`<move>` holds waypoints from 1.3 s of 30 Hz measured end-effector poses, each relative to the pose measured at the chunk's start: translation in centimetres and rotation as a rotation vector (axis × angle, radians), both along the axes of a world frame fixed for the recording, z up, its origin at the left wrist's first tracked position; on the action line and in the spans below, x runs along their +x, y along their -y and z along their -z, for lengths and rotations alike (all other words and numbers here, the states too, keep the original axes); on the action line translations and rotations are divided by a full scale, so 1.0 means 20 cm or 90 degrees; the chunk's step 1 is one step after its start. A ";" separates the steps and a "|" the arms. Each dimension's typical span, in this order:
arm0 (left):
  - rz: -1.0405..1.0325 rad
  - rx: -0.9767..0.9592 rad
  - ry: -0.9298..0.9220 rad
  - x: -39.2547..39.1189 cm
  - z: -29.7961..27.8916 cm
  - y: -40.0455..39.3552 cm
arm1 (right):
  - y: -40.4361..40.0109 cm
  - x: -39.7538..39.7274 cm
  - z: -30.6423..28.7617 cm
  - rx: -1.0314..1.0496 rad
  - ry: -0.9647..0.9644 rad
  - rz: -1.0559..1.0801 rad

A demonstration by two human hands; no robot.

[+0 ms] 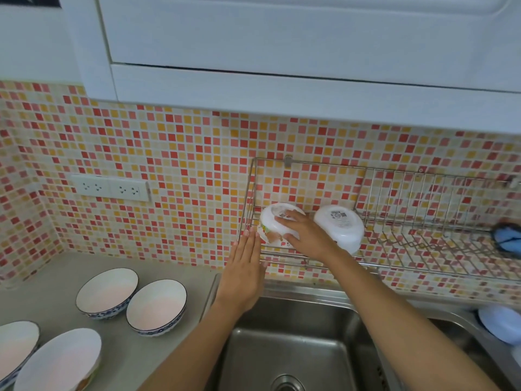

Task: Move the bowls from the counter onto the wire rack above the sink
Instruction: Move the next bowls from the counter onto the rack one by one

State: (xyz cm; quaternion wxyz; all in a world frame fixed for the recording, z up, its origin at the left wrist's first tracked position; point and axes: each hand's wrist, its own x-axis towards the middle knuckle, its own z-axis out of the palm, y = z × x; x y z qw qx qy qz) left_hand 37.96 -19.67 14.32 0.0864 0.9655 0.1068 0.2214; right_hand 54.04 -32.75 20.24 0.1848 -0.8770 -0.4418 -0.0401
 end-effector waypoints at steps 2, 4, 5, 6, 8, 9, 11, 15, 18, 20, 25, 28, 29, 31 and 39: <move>0.003 -0.001 -0.002 0.00 0.00 0.00 | 0.03 -0.02 0.00 0.091 0.005 0.050; 0.007 -0.002 -0.011 0.00 -0.01 -0.01 | 0.09 -0.03 0.00 0.191 0.076 0.134; 0.007 0.000 -0.017 0.00 -0.01 -0.01 | 0.13 -0.02 0.00 0.220 0.112 0.183; 0.005 0.000 -0.023 0.00 -0.01 -0.01 | 0.17 -0.02 0.01 0.235 0.131 0.233; -0.011 -0.004 -0.035 0.00 -0.03 0.00 | 0.27 -0.01 0.03 0.224 0.100 0.324; -0.018 0.007 -0.034 0.02 -0.04 0.00 | 0.31 0.01 0.04 0.219 0.062 0.360; -0.008 0.040 -0.020 0.06 -0.09 0.02 | 0.38 0.03 0.04 0.214 -0.028 0.402; 0.088 0.048 -0.038 0.22 -0.20 0.04 | 0.39 0.07 0.05 0.168 -0.122 0.378; 0.102 0.034 -0.096 0.34 -0.22 0.03 | 0.38 0.06 0.06 0.192 -0.113 0.374; 0.102 0.022 -0.129 0.39 -0.21 0.01 | 0.39 0.05 0.06 0.195 -0.107 0.379; 0.111 -0.020 -0.108 0.41 -0.22 -0.01 | 0.39 0.06 0.04 0.175 -0.115 0.384; 0.103 -0.045 -0.085 0.39 -0.21 -0.01 | 0.37 0.10 0.03 0.133 -0.202 0.360; 0.101 -0.051 -0.084 0.39 -0.21 -0.01 | 0.37 0.12 0.02 0.127 -0.222 0.344; 0.100 -0.055 -0.082 0.39 -0.20 -0.01 | 0.37 0.12 0.02 0.146 -0.237 0.331; 0.088 -0.067 -0.077 0.40 -0.19 -0.02 | 0.37 0.09 0.03 0.153 -0.191 0.396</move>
